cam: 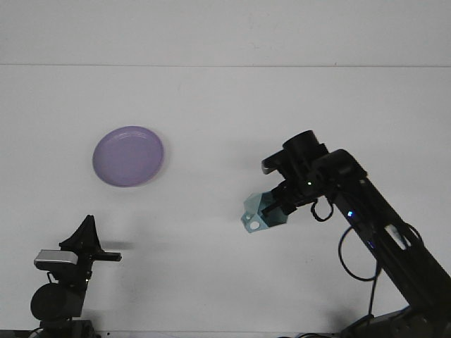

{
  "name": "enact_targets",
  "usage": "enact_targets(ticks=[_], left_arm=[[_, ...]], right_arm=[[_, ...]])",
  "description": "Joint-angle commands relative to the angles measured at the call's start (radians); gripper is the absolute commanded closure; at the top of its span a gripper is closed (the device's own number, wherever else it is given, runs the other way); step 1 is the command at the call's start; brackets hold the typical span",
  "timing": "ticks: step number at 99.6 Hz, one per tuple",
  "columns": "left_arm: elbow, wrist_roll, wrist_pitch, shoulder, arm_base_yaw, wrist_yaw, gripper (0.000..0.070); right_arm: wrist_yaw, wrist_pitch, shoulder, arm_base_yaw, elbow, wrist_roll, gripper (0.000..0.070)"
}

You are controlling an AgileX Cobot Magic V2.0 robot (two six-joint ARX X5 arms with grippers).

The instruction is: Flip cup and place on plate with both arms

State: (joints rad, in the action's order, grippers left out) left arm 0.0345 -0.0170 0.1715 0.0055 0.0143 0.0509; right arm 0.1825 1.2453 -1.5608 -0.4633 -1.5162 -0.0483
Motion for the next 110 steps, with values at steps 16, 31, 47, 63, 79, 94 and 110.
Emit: enact_targets(ticks=[16,31,47,63,79,94,110], left_arm=[[-0.019,-0.003,0.01,-0.002,-0.002,-0.003,0.0687],[-0.019,-0.003,0.01,-0.002,-0.002,-0.003,0.0687],[-0.019,-0.003,0.01,-0.002,-0.002,-0.002,0.0687],[-0.019,-0.003,0.01,-0.002,-0.002,-0.003,0.0687],[-0.019,-0.003,0.01,-0.002,-0.002,-0.003,0.0687],[-0.019,-0.003,0.01,-0.002,-0.002,-0.003,0.0687],[-0.019,-0.002,0.01,-0.002,-0.002,-0.003,0.0687]], right_arm=[[0.0,-0.008,-0.152,-0.09,-0.025,-0.012,0.0698],[-0.032,-0.008,-0.219,-0.113,-0.025,-0.012,0.0698],[-0.053,-0.004,-0.241,-0.117,-0.025,-0.018,0.0698],[-0.053,-0.009,-0.241,-0.117,-0.025,-0.025,0.0698],[-0.051,-0.005,-0.241,-0.119,-0.025,-0.027,0.067],[-0.05,-0.004,-0.241,-0.12,-0.025,-0.027,0.0455],[-0.021,-0.001,-0.241,-0.12,-0.044,-0.031,0.0427]])
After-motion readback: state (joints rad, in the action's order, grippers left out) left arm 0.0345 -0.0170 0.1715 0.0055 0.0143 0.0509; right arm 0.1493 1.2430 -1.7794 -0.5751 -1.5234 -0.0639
